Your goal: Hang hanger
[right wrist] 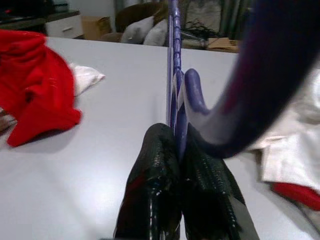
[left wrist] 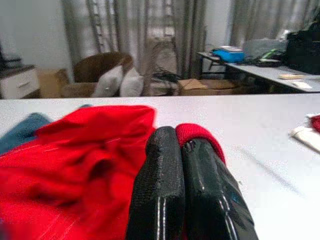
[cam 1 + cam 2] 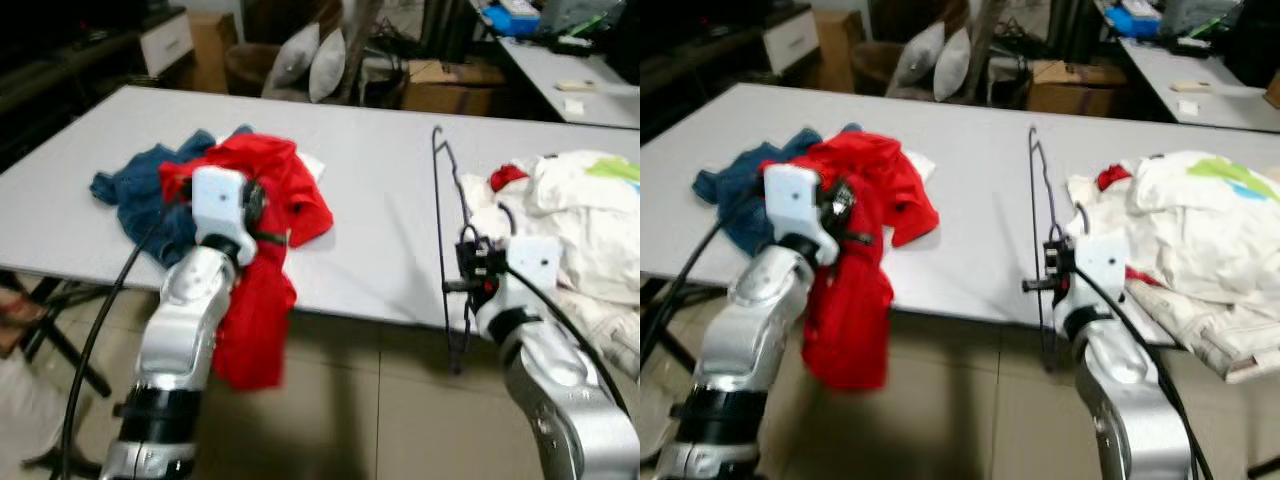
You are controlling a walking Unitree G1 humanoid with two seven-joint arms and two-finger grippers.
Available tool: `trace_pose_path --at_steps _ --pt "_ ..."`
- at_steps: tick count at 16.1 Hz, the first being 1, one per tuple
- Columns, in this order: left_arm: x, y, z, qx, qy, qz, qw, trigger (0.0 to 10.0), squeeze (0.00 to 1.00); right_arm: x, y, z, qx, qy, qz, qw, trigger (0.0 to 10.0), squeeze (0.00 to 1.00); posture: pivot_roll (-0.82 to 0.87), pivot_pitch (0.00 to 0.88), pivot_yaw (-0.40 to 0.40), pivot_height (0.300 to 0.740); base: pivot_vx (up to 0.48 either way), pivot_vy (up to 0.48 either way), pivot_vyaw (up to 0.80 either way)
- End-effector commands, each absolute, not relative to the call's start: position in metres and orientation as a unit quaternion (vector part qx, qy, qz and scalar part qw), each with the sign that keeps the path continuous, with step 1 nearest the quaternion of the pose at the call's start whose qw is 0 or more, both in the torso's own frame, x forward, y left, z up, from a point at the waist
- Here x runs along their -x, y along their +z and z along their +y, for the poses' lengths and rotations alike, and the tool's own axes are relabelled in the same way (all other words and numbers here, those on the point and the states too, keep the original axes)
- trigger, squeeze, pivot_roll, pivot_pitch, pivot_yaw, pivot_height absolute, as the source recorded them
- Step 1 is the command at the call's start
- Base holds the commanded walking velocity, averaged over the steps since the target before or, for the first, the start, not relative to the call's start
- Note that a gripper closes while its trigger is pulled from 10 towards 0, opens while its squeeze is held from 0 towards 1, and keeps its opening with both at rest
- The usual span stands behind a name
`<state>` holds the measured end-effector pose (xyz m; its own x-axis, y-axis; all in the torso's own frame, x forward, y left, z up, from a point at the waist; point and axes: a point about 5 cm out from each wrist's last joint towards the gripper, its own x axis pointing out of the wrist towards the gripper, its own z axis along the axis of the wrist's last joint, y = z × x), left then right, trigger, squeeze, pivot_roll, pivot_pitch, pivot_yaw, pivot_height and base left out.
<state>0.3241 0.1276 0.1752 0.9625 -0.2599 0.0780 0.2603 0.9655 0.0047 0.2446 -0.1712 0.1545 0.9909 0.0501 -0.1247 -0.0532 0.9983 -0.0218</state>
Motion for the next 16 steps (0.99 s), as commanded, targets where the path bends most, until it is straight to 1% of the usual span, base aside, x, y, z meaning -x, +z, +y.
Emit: trace_pose_path --at_steps 1,3,4,5,6,7,9,11,12,13,14,15,16 --pt "-0.332 0.195 0.104 0.013 -0.177 -0.073 0.981 10.0 0.0 -0.244 0.159 -0.178 0.016 0.009 0.051 0.999 10.0 0.0 0.01 0.0 0.023 0.74 0.371 0.0 0.0" --pt "-0.347 0.213 0.089 0.026 -0.206 -0.093 0.974 10.0 0.0 -0.244 0.159 -0.178 0.015 0.005 0.049 0.999 10.0 0.0 0.01 0.0 0.024 0.74 0.341 0.0 0.0" --pt "-0.358 0.233 0.079 0.031 -0.228 -0.114 0.966 10.0 0.0 -0.245 0.16 -0.179 0.014 0.004 0.049 0.999 10.0 0.0 0.01 0.001 0.021 0.74 0.319 0.0 0.0" --pt "-0.379 0.29 0.061 0.042 -0.258 -0.177 0.949 10.0 0.0 -0.245 0.159 -0.179 0.014 0.003 0.048 0.999 10.0 0.0 0.01 0.003 0.02 0.74 0.322 0.0 0.0" --pt "-0.385 0.319 0.057 0.05 -0.263 -0.207 0.941 10.0 0.0 -0.245 0.159 -0.178 0.014 0.003 0.048 0.999 10.0 0.0 0.01 0.003 0.02 0.74 0.326 0.0 0.0" --pt "-0.389 0.371 0.057 0.089 -0.258 -0.259 0.927 10.0 0.0 -0.245 0.159 -0.178 0.014 0.003 0.048 0.999 10.0 0.0 0.01 0.003 0.027 0.74 0.319 0.0 0.0" --pt "-0.388 0.406 0.06 0.108 -0.259 -0.297 0.913 10.0 0.0 -0.244 0.159 -0.176 0.012 0.002 0.046 0.999 10.0 0.0 0.01 0.004 0.045 0.74 0.291 0.0 0.0" --pt "-0.392 0.4 0.064 0.083 -0.248 -0.295 0.919 10.0 0.0 -0.243 0.159 -0.175 0.009 -0.002 0.046 0.999 10.0 0.0 0.01 0.007 0.053 0.74 0.27 0.0 0.0" --pt "-0.396 0.388 0.066 0.069 -0.242 -0.281 0.926 10.0 0.0 -0.242 0.159 -0.175 0.009 -0.003 0.046 0.999 10.0 0.0 0.01 0.008 0.055 0.74 0.266 0.0 0.0" --pt "-0.407 0.32 0.071 -0.012 -0.222 -0.212 0.952 10.0 0.0 -0.241 0.157 -0.175 0.007 -0.005 0.047 0.999 10.0 0.0 0.01 0.009 0.053 0.74 0.0 0.0 0.0" --pt "-0.407 0.281 0.074 -0.047 -0.228 -0.168 0.958 10.0 0.0 -0.24 0.157 -0.175 0.007 -0.004 0.048 0.999 10.0 0.0 0.01 0.009 0.051 0.74 0.0 0.0 0.0" --pt "-0.404 0.252 0.076 -0.07 -0.236 -0.141 0.959 10.0 0.0 -0.24 0.157 -0.175 0.007 -0.004 0.049 0.999 10.0 0.0 0.01 0.009 0.049 0.74 0.0 0.0 0.0" --pt "-0.393 0.206 0.08 -0.125 -0.26 -0.097 0.953 10.0 0.0 -0.24 0.157 -0.175 0.007 -0.002 0.049 0.999 10.0 0.0 0.01 0.011 0.046 0.74 0.0 0.0 0.0"
